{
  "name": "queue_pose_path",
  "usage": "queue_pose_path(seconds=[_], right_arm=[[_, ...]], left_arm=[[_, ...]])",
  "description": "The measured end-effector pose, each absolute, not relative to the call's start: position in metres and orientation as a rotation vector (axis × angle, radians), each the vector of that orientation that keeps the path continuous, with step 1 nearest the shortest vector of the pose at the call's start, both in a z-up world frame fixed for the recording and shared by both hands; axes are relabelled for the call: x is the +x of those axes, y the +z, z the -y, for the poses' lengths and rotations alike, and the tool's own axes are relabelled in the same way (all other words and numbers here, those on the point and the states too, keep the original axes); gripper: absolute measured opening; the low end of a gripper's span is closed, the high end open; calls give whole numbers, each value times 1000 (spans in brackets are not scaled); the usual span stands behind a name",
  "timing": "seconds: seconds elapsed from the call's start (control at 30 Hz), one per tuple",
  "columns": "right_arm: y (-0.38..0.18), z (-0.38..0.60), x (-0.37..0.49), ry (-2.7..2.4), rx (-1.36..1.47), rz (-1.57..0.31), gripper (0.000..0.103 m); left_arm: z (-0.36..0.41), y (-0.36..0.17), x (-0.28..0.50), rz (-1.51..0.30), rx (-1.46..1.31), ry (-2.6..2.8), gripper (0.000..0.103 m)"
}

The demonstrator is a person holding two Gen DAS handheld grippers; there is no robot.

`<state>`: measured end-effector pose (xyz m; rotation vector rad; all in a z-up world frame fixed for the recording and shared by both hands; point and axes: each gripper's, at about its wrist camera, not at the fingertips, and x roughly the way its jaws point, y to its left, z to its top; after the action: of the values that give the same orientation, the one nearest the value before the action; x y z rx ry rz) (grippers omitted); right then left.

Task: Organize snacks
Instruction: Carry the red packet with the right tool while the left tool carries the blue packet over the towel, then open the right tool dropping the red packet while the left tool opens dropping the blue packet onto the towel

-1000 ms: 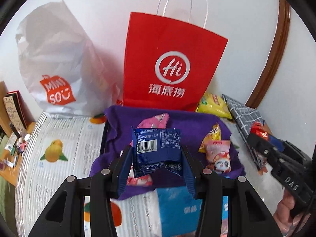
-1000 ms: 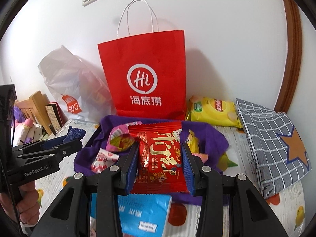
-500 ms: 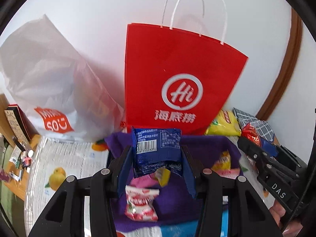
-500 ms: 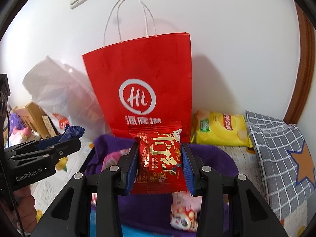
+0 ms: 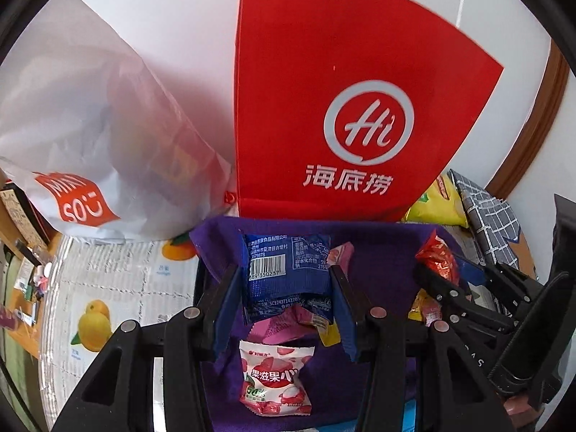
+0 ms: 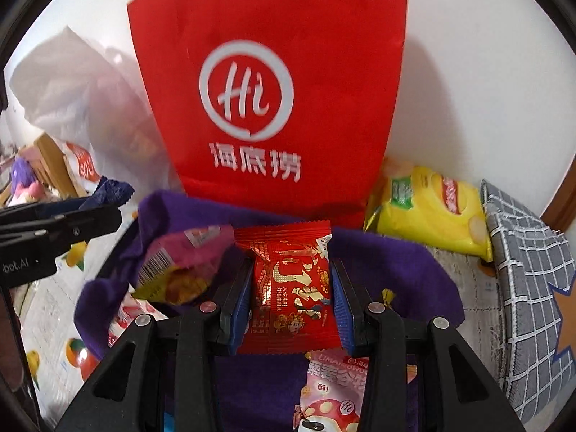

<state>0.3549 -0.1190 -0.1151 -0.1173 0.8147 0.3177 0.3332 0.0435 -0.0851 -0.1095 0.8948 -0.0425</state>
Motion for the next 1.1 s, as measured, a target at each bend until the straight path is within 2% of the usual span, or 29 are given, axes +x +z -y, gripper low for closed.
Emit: queue_pose_path(seconds=[0.57,0.9,1.1], right_arm=[[-150,128,368,307,-188,-977,42],[-143,131,365,298,-188,-954,43],[-125,141,361,282,-140,-909,51]], left_arm=[[-41,-94,336,-926,-102,-38,47],[-37,-102,338,-966,-97,-55,47],[-32,-105,338,-986,-80,-60,47]])
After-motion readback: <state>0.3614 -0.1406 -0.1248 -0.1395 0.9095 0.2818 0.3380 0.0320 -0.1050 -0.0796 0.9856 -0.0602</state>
